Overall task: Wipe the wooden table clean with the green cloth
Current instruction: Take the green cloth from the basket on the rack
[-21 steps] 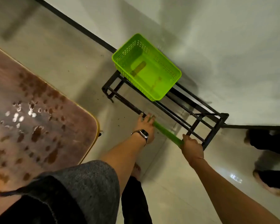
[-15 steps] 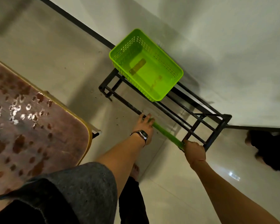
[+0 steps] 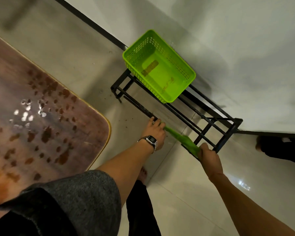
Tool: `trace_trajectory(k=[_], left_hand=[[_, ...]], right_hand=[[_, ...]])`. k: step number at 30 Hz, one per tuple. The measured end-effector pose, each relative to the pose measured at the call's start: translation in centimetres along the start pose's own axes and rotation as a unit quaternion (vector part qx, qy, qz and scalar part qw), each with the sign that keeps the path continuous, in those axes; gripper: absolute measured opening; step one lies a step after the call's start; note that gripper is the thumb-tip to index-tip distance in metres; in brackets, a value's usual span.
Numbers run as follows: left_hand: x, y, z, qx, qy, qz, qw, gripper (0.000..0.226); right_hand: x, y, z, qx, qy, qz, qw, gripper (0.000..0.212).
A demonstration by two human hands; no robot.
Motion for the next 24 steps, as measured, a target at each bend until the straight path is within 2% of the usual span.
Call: trace_trajectory(k=[2, 5, 9, 14, 19, 22, 24], left_hand=[[1.4, -1.5, 0.1, 0.036, -0.01, -0.004, 0.999, 0.043], [3.9, -4.1, 0.0, 0.077, -0.022, -0.012, 0.997, 0.039], [8.8, -8.7, -0.7, 0.132, -0.057, -0.021, 0.989, 0.032], [16.1, -15.6, -1.2, 0.206, -0.051, 0.027, 0.977, 0.032], [23.8, -22.9, -2.5, 0.264, -0.032, 0.136, 0.954, 0.042], [28.7, -26.4, -5.4, 0.284, -0.044, 0.22, 0.932, 0.037], [31.6, -27.6, -8.1, 0.297, -0.066, 0.265, 0.915, 0.037]], right_hand=[[1.6, -0.9, -0.1, -0.075, 0.038, 0.016, 0.996, 0.007], [3.6, -3.0, -1.6, -0.216, 0.066, 0.078, 0.971, 0.019], [6.4, -7.9, -5.3, -0.221, -0.003, 0.198, 0.955, 0.031], [9.9, -14.0, -8.7, -0.341, 0.041, 0.305, 0.888, 0.033], [14.4, -22.1, -16.7, -0.405, -0.061, 0.385, 0.827, 0.035], [16.6, -25.4, -23.4, -0.46, -0.139, 0.384, 0.789, 0.032], [17.7, -27.0, -28.2, -0.472, -0.194, 0.365, 0.779, 0.03]])
Point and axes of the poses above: each hand's wrist, its own x-axis away from the middle knuckle, its own y-axis out of the palm, z = x × y, the point moved 6 cm from there along -x, towards the middle knuckle, and after that the axes turned 14 degrees about -y, right-handed, at the moved point
